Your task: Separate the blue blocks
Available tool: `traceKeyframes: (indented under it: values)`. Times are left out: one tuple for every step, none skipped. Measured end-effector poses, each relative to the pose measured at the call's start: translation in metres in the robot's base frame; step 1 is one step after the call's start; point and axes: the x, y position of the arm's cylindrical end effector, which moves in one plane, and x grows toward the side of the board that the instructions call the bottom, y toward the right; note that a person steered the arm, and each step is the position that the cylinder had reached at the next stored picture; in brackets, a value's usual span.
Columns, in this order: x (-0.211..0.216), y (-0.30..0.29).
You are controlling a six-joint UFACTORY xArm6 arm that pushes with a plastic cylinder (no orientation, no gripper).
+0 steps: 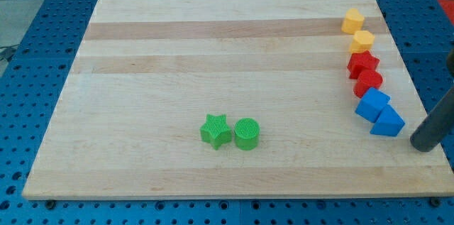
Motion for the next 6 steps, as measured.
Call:
traceKeyframes:
  values:
    - [-0.034, -0.007]
    - [-0.047, -0.033]
    - [-0.034, -0.056]
    - [-0.029, -0.084]
    - [-0.032, -0.092]
    - [-0.04, -0.046]
